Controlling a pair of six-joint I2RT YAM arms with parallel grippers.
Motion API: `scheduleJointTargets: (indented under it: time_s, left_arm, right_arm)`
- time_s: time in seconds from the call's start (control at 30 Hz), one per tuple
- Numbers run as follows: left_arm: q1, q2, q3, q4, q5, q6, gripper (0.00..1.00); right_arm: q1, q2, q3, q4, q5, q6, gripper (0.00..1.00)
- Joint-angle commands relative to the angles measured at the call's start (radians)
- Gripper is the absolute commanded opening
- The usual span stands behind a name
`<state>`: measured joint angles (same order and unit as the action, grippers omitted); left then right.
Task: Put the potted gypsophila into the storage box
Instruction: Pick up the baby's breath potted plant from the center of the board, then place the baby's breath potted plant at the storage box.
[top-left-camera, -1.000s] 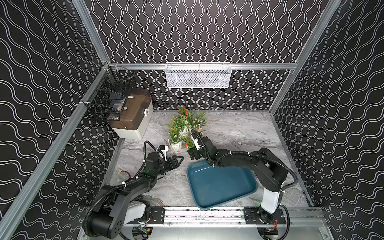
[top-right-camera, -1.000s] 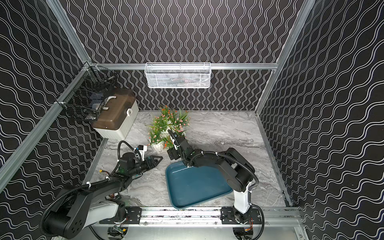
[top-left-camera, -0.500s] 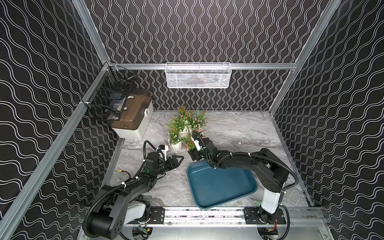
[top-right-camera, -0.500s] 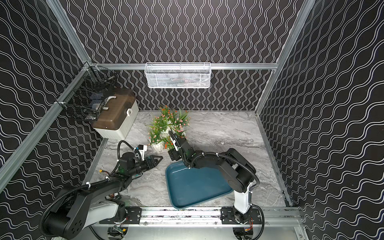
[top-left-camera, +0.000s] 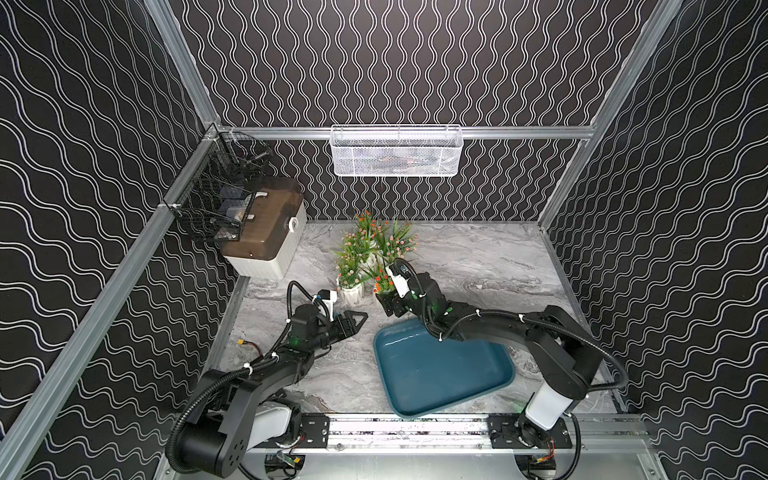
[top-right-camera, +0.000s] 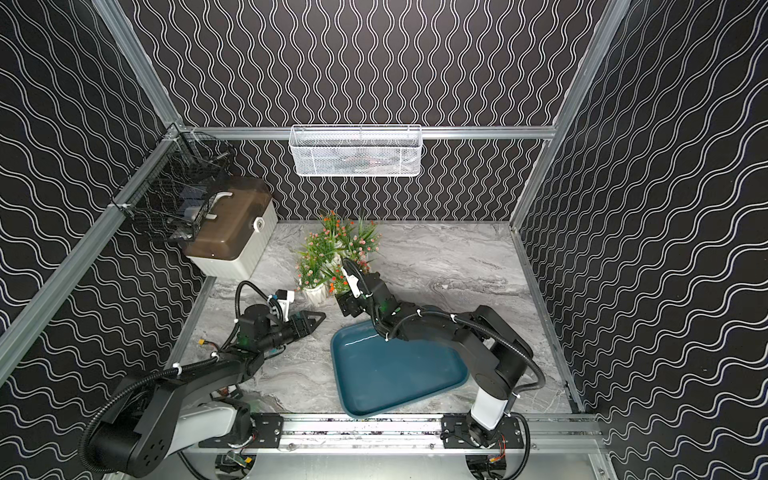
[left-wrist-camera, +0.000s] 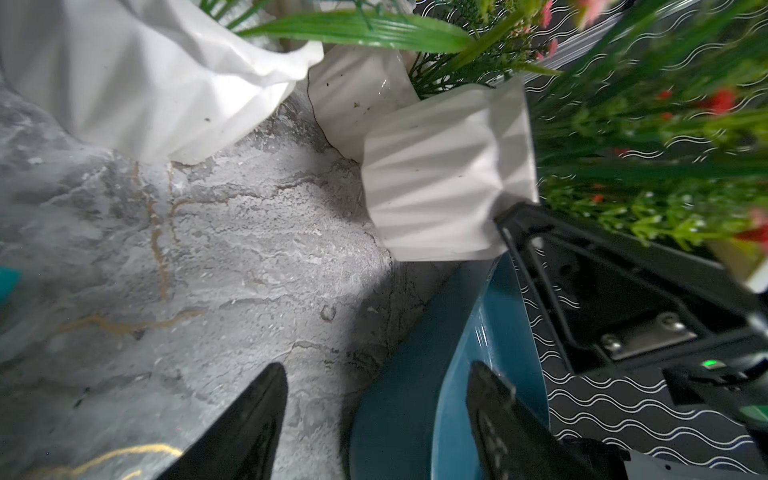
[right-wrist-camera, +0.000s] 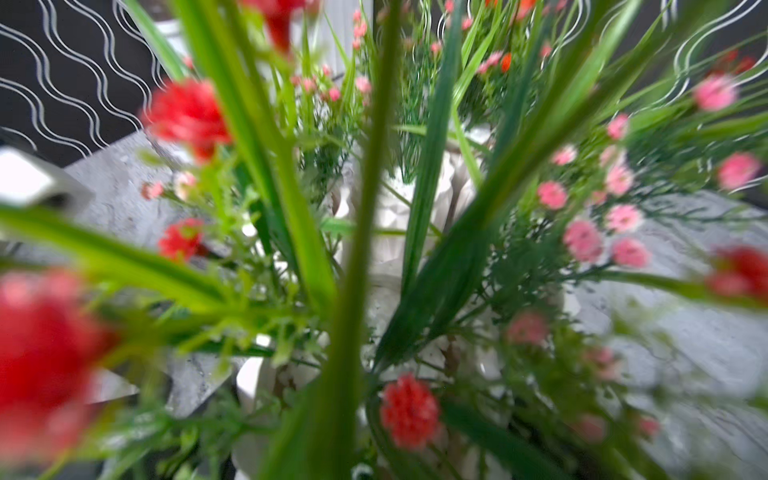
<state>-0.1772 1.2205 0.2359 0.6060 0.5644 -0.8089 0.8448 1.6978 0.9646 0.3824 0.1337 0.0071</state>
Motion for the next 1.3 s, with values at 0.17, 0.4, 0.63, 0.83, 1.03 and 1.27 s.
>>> scheduleJointTargets:
  time_s: [0.17, 0.4, 0.63, 0.83, 1.03, 1.27]
  left_arm:
    - [0.003, 0.013, 0.008, 0.036, 0.011, 0.008, 0.72]
    - [0.003, 0.049, 0.001, 0.109, 0.046, -0.011, 0.71]
    - [0.003, 0.062, 0.006, 0.121, 0.06, -0.017, 0.71]
    - [0.003, 0.06, 0.009, 0.109, 0.055, -0.01, 0.71]
    - [0.004, 0.086, 0.01, 0.131, 0.062, -0.019, 0.7]
    - [0.003, 0.117, 0.008, 0.173, 0.071, -0.035, 0.7]
  right_arm:
    - [0.004, -0.227, -0.055, -0.018, 0.001, 0.026, 0.68]
    - [0.004, -0.4, -0.082, -0.237, 0.067, 0.049, 0.68]
    - [0.004, -0.55, -0.109, -0.527, 0.221, 0.113, 0.67]
    - [0.0, -0.673, -0.153, -0.704, 0.322, 0.179, 0.66]
    - [-0.019, -0.735, -0.174, -0.846, 0.366, 0.25, 0.66]
    - [-0.197, -0.741, -0.26, -0.797, 0.206, 0.263, 0.64]
